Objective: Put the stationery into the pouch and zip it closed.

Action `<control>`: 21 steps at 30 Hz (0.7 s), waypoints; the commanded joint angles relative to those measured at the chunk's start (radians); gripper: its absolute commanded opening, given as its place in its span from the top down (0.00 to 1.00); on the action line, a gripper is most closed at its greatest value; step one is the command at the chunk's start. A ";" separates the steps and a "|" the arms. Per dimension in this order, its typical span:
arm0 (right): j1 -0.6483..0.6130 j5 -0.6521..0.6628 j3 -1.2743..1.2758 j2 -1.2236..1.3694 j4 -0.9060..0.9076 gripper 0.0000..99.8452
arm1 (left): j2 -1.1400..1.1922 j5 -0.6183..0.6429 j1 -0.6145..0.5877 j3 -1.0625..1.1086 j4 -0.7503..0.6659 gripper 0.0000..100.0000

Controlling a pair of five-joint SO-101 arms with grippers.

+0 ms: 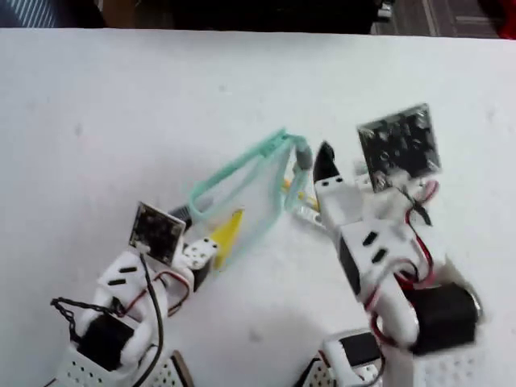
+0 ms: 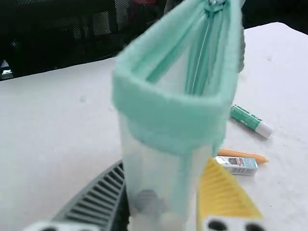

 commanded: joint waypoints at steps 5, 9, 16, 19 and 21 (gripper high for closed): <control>0.012 0.184 0.221 0.160 0.035 0.73 | -0.012 0.009 -0.124 -0.032 -0.051 0.93; 0.013 0.196 0.324 0.200 -0.027 0.75 | -0.012 0.006 -0.128 -0.032 -0.054 0.96; -0.022 0.198 0.365 0.209 -0.148 0.95 | -0.012 0.006 -0.130 -0.032 -0.054 0.98; -0.054 0.198 0.374 0.234 -0.162 0.98 | -0.012 0.006 -0.156 -0.032 -0.054 0.98; -0.058 0.198 0.384 0.274 -0.182 0.98 | -0.012 0.006 -0.166 -0.032 -0.054 0.98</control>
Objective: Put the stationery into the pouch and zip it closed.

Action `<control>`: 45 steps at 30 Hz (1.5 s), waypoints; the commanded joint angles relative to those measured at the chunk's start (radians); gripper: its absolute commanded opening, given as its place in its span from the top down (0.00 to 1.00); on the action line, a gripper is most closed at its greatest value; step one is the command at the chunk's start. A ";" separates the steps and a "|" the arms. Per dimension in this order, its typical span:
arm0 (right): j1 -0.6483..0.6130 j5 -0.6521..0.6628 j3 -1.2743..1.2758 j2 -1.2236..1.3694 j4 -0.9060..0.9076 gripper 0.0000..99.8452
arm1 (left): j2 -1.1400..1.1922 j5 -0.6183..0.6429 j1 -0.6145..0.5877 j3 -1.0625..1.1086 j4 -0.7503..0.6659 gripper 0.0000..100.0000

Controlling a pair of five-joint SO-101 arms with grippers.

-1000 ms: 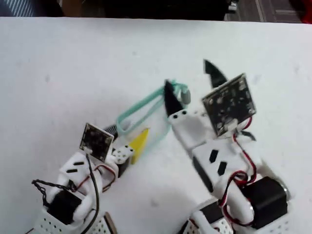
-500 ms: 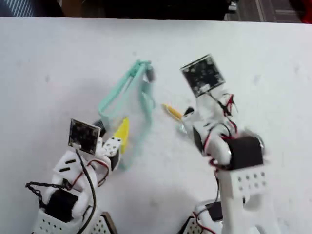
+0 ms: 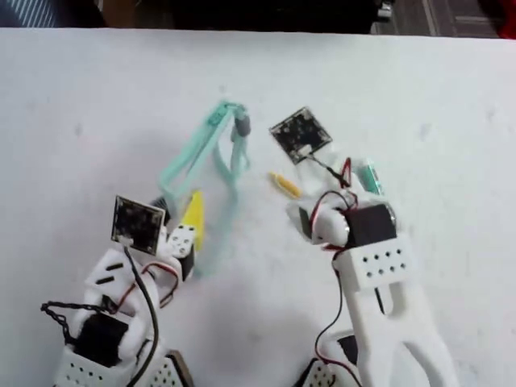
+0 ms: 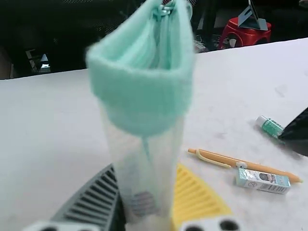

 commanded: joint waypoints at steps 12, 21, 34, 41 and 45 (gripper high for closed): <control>0.045 0.012 -0.081 0.423 -0.257 0.95 | -0.012 0.000 -0.031 -0.031 -0.035 0.98; 0.071 0.080 -0.304 0.759 -0.255 0.91 | -0.012 0.000 -0.031 0.018 -0.104 0.98; 0.077 0.103 -0.442 1.020 -0.260 0.91 | -0.012 0.002 -0.025 0.017 -0.104 0.98; 0.119 0.097 -0.460 1.044 -0.262 0.99 | -0.012 0.003 -0.024 0.017 -0.103 0.98; 0.156 0.054 -0.456 1.044 -0.268 0.98 | -0.012 0.002 0.035 0.017 -0.103 0.98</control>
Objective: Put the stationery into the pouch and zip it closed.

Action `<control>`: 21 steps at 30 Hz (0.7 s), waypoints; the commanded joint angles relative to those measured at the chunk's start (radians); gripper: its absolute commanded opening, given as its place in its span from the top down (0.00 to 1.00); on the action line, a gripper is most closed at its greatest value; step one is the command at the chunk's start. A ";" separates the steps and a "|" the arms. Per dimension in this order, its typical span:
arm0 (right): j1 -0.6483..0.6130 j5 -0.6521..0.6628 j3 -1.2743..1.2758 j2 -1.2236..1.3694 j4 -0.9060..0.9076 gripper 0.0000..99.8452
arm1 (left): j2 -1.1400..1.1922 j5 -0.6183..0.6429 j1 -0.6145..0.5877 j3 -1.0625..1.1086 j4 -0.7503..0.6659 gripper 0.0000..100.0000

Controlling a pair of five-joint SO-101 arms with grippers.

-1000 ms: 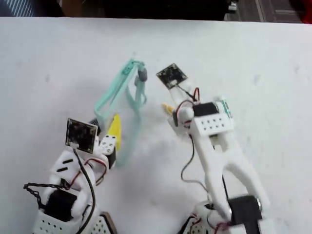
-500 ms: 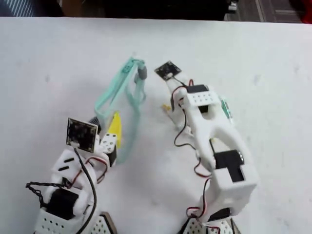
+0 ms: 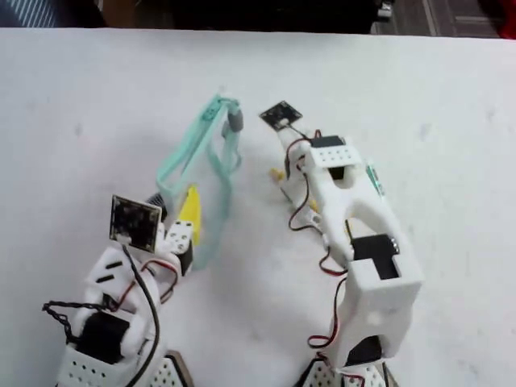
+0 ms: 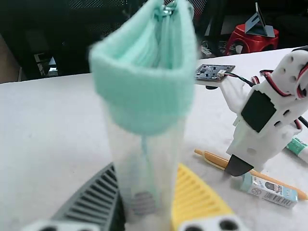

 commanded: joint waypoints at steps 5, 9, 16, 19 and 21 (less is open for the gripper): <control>0.091 -0.150 -0.011 -0.007 -0.068 0.98 | -0.012 0.002 0.130 -0.018 -0.035 0.98; 0.124 -0.219 -0.011 -0.008 -0.093 0.98 | -0.012 0.002 0.189 -0.025 -0.040 0.97; 0.160 -0.275 -0.009 -0.025 -0.101 0.98 | -0.012 0.051 0.183 -0.026 0.014 0.80; 0.157 -0.275 -0.008 -0.025 -0.101 0.98 | -0.012 0.064 0.180 -0.026 0.021 0.80; 0.157 -0.275 -0.008 -0.025 -0.101 0.98 | -0.012 0.064 0.180 -0.026 0.023 0.80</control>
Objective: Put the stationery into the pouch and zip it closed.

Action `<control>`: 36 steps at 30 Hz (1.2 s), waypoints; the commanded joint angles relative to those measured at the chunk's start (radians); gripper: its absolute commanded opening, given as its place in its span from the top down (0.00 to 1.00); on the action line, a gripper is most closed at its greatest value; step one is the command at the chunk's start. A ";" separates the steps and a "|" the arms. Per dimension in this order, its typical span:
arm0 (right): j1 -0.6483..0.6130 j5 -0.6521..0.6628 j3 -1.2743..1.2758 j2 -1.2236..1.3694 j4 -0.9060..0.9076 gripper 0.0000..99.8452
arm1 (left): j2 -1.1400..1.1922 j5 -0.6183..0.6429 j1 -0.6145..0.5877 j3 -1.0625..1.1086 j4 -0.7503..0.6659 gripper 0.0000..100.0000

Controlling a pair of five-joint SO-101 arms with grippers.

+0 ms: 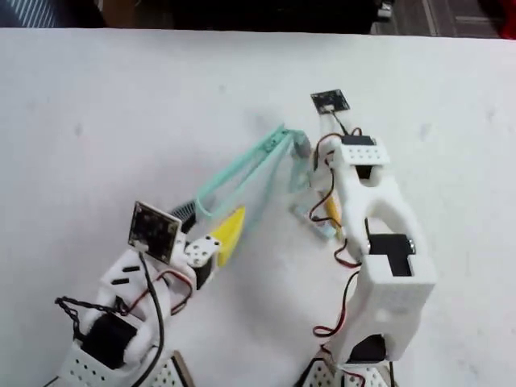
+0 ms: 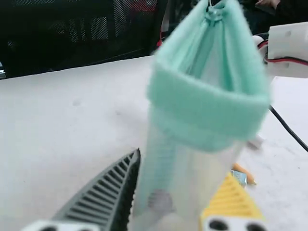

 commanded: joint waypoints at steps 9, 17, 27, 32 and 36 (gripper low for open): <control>0.018 -0.009 -0.008 -0.030 -0.010 0.98 | -0.008 0.025 0.002 -0.037 0.008 0.87; 0.019 -0.009 -0.008 -0.038 -0.004 0.98 | -0.008 0.026 -0.047 -0.044 0.006 0.86; 0.019 -0.009 -0.008 -0.038 -0.004 0.98 | -0.008 0.020 -0.048 -0.041 0.008 0.86; 0.010 -0.002 -0.009 -0.030 -0.007 0.98 | -0.008 0.020 -0.048 -0.040 0.009 0.86; -0.053 0.000 -0.011 -0.038 -0.004 0.98 | -0.008 0.018 -0.048 -0.040 0.029 0.86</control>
